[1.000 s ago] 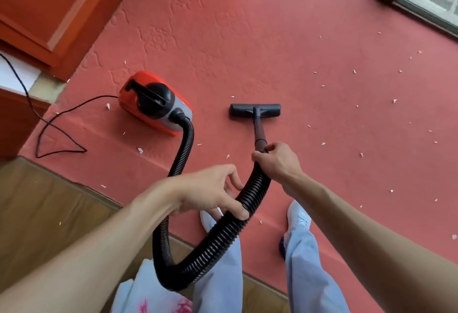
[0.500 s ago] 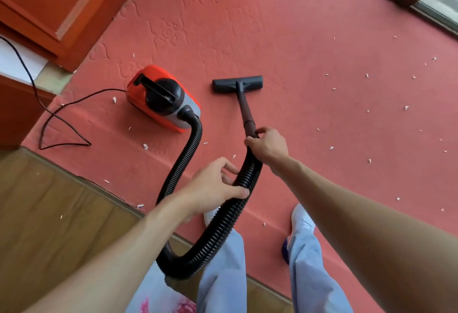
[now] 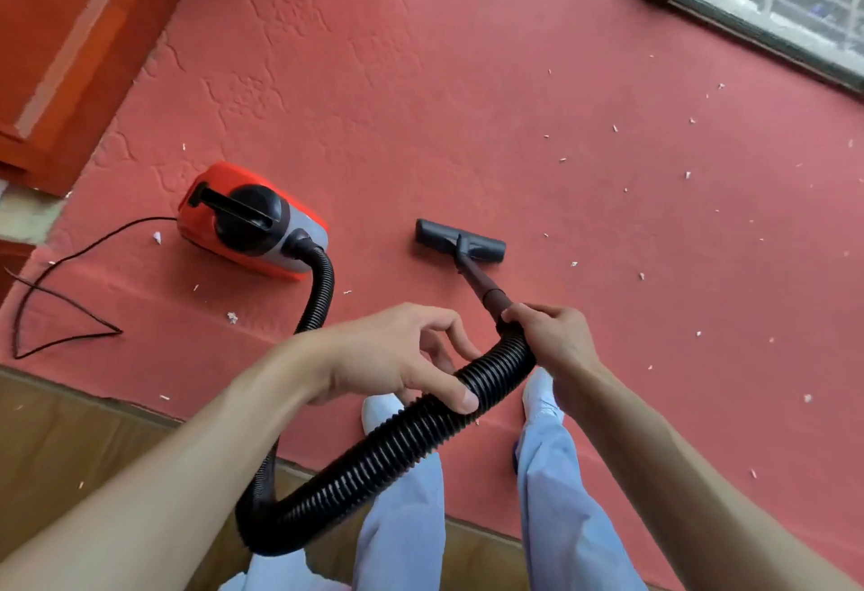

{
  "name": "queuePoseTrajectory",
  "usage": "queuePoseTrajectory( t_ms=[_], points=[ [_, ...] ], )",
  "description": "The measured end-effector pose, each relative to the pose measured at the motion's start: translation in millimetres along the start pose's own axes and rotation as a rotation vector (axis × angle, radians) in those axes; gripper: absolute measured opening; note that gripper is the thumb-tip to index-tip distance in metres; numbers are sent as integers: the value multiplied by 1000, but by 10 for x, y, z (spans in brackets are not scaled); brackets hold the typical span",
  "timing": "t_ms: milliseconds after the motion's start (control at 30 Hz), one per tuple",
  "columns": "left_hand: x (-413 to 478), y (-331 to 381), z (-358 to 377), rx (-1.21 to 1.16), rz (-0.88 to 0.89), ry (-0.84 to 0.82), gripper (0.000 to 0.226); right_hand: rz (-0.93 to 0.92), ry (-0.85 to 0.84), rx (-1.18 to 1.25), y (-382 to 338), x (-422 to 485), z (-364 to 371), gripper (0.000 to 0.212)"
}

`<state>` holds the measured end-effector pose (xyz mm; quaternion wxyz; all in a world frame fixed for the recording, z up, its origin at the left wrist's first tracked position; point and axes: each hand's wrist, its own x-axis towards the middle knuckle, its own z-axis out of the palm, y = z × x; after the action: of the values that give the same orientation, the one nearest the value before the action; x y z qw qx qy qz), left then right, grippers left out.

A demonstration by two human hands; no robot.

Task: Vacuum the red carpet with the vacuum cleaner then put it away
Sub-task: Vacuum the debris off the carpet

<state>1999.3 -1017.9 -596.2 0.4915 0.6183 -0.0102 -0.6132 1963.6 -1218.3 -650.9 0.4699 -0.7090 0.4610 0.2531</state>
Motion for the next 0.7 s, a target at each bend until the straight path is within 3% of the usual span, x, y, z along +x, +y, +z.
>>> queuePoseTrajectory(
  t_ms=[400, 533, 700],
  points=[
    [763, 389, 690, 105, -50, -74, 38, 179, 191, 260, 687, 346, -757, 9],
    [1022, 458, 923, 169, -60, -7, 40, 170, 197, 281, 735, 607, -907, 56],
    [1341, 570, 1199, 137, -39, 136, 40, 125, 206, 260, 631, 994, -1129, 59]
  ],
)
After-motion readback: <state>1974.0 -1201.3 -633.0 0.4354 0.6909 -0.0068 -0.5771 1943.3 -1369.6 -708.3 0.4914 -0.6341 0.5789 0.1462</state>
